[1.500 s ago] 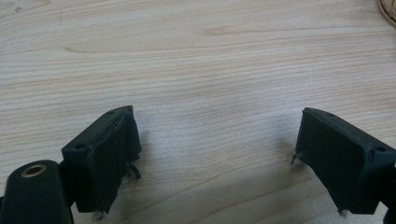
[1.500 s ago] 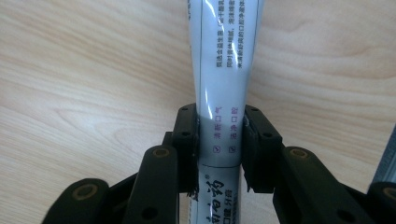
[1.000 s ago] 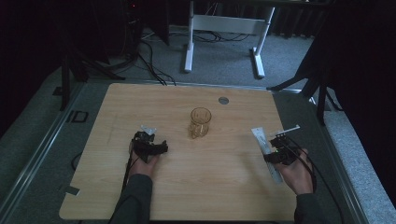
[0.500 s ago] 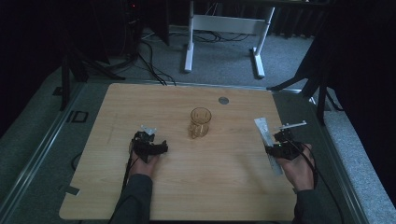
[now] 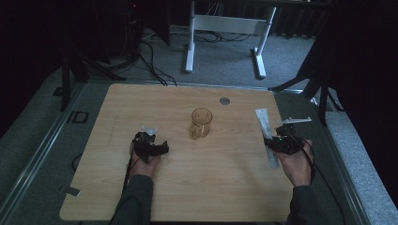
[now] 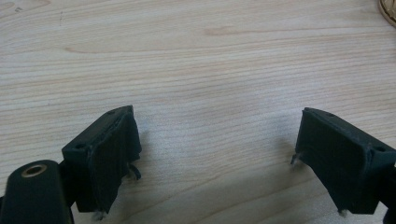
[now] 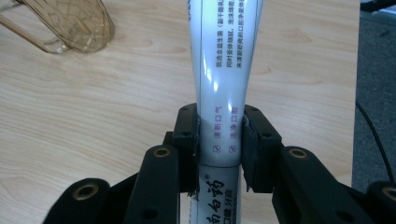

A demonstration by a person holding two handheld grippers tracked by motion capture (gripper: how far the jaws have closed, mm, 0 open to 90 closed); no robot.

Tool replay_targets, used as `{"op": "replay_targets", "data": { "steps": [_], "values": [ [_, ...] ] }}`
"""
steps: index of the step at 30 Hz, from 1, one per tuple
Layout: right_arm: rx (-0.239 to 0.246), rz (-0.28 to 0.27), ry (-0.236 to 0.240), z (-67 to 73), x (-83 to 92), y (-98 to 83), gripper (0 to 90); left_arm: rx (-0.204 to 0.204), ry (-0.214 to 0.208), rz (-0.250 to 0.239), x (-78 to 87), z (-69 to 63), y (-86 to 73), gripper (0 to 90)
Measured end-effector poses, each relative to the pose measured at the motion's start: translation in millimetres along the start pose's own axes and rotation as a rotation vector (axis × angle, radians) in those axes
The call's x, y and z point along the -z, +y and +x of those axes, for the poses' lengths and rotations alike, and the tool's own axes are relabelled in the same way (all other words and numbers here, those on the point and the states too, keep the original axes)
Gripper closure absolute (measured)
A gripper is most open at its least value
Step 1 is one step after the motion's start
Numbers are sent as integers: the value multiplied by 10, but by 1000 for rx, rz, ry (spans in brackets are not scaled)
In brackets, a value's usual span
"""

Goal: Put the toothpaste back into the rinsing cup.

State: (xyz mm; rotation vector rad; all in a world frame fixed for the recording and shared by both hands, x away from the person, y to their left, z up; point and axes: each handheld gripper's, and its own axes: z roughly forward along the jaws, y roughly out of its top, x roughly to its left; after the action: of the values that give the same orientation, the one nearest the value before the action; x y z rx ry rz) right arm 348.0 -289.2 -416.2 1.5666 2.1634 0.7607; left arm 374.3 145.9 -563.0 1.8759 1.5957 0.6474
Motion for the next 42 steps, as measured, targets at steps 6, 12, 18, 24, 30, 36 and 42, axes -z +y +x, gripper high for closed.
{"op": "replay_targets", "data": {
  "steps": [6, 12, 18, 24, 30, 36, 42],
  "values": [
    [5, -18, 12, 43, -6, 78, 704, -1, 0, 1, 0, 1, 0, 124],
    [-1, -32, 26, 59, -27, 121, 705, -1, 0, 1, 0, 1, 1, 124],
    [3, -51, 28, 96, -39, 168, 705, -1, 0, 1, 0, 1, 1, 124],
    [11, -70, 36, 134, -76, 238, 705, -1, 0, 1, 0, 1, 1, 124],
    [14, -87, 55, 143, -124, 276, 705, -1, 0, 1, 0, 1, 1, 124],
    [9, -105, 72, 149, -177, 309, 705, -4, 0, 3, 1, 3, 2, 124],
    [19, -127, 74, 182, -183, 360, 705, -2, 0, 1, 0, 1, 2, 124]
  ]
}}
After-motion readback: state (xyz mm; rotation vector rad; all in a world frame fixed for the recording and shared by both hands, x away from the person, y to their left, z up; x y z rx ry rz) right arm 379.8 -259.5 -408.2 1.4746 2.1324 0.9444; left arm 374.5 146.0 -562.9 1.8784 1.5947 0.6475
